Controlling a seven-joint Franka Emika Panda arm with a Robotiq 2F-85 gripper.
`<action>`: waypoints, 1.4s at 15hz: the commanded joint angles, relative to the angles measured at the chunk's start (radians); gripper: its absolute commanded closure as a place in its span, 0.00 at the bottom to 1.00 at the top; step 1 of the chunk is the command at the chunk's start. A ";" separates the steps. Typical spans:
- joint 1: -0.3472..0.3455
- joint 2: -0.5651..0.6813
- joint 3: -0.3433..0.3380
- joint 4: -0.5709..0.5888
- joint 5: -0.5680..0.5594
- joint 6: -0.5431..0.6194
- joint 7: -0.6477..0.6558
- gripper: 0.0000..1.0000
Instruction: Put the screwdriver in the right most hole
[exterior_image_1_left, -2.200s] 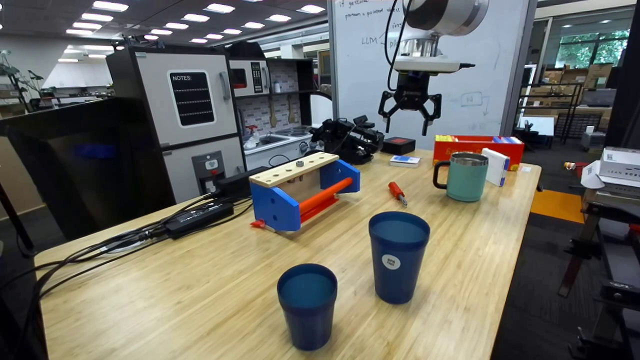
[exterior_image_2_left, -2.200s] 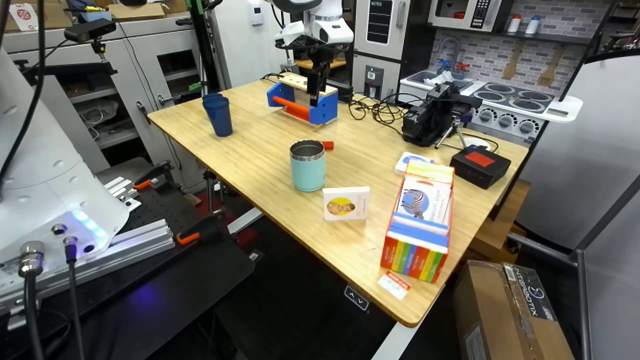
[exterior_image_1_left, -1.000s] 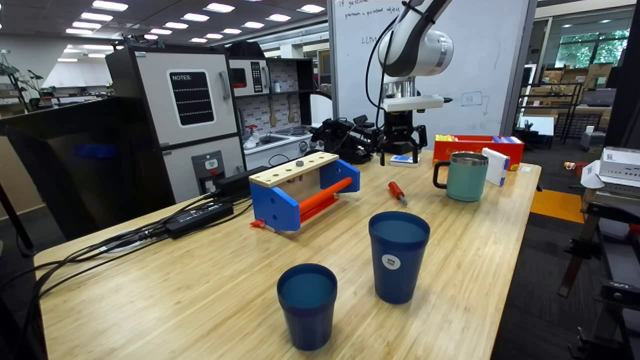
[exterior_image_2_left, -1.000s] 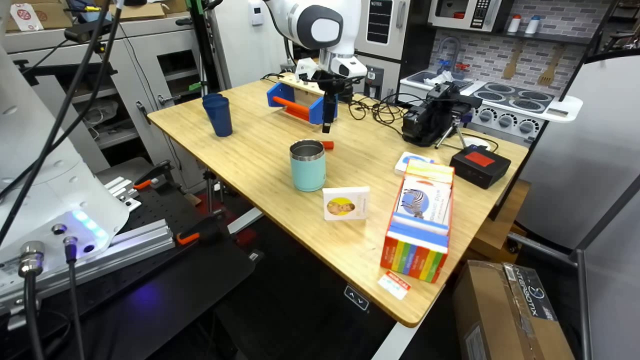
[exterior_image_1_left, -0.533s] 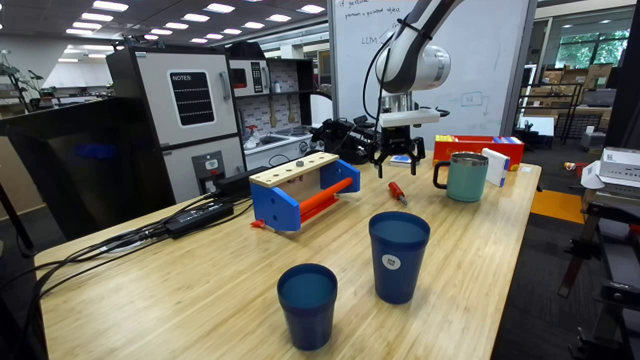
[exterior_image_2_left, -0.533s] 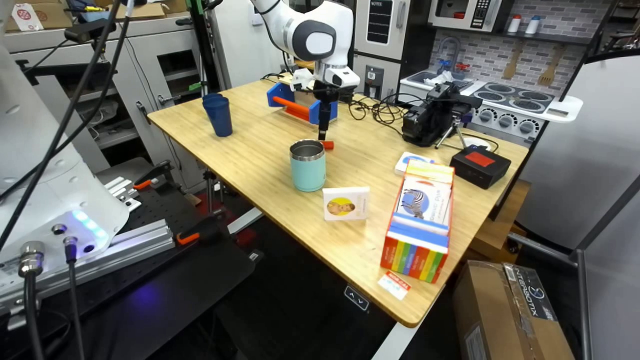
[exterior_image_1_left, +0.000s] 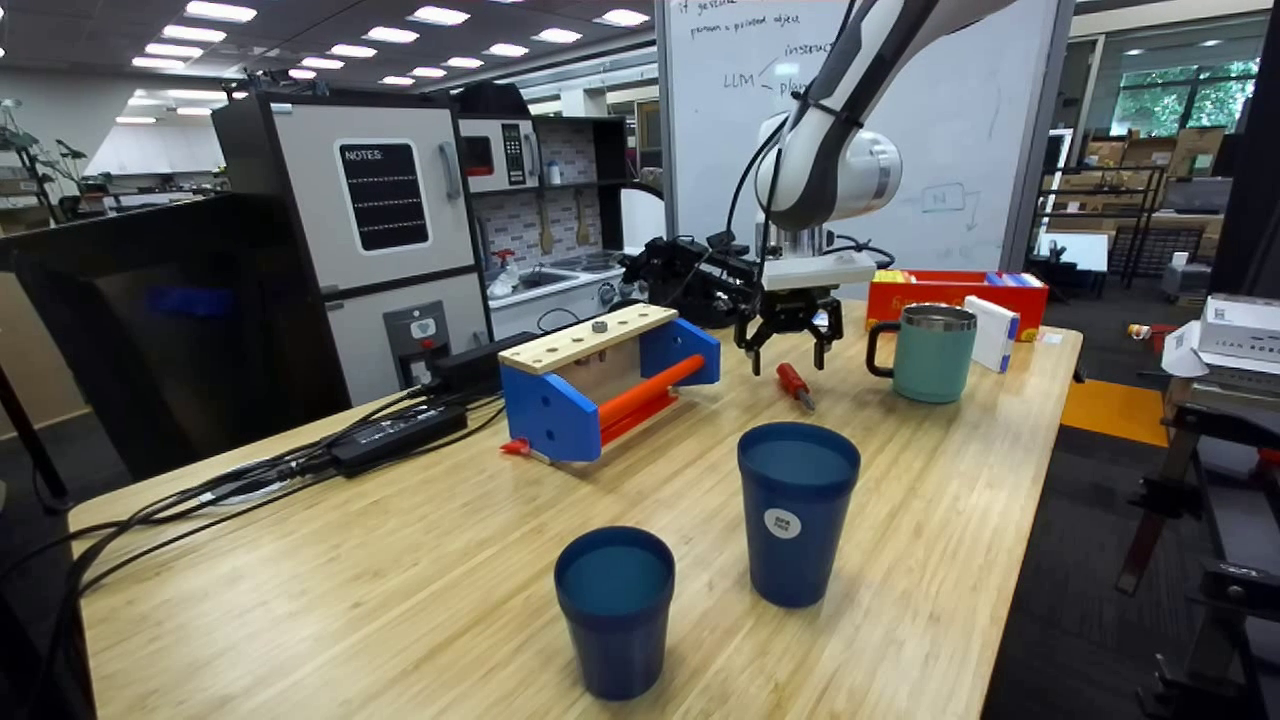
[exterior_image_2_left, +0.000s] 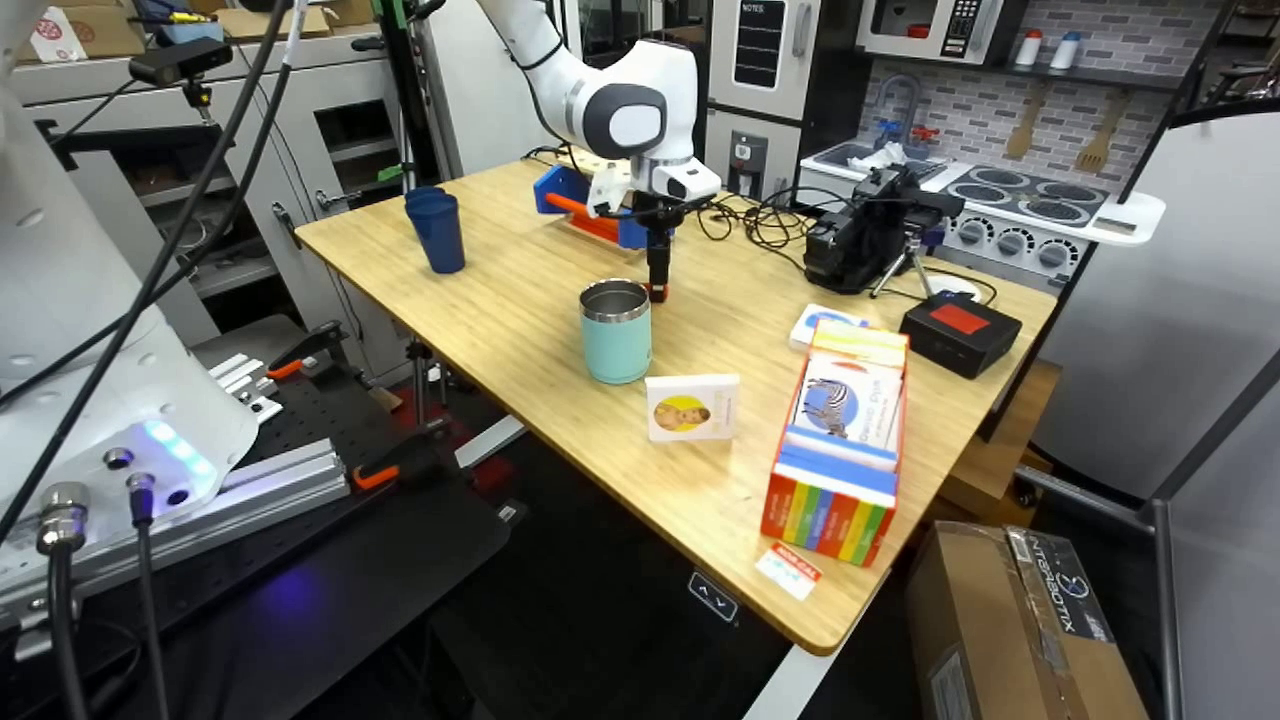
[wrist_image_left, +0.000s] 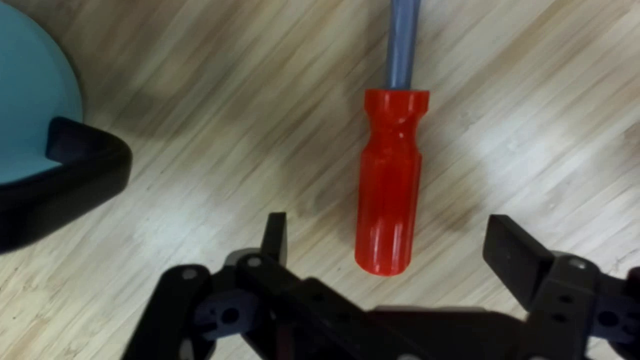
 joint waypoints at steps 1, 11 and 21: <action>-0.091 0.007 0.089 0.010 0.070 0.055 -0.161 0.00; -0.359 0.048 0.250 0.113 0.286 -0.305 -0.561 0.00; -0.190 0.048 0.101 0.247 0.247 -0.534 -0.178 0.00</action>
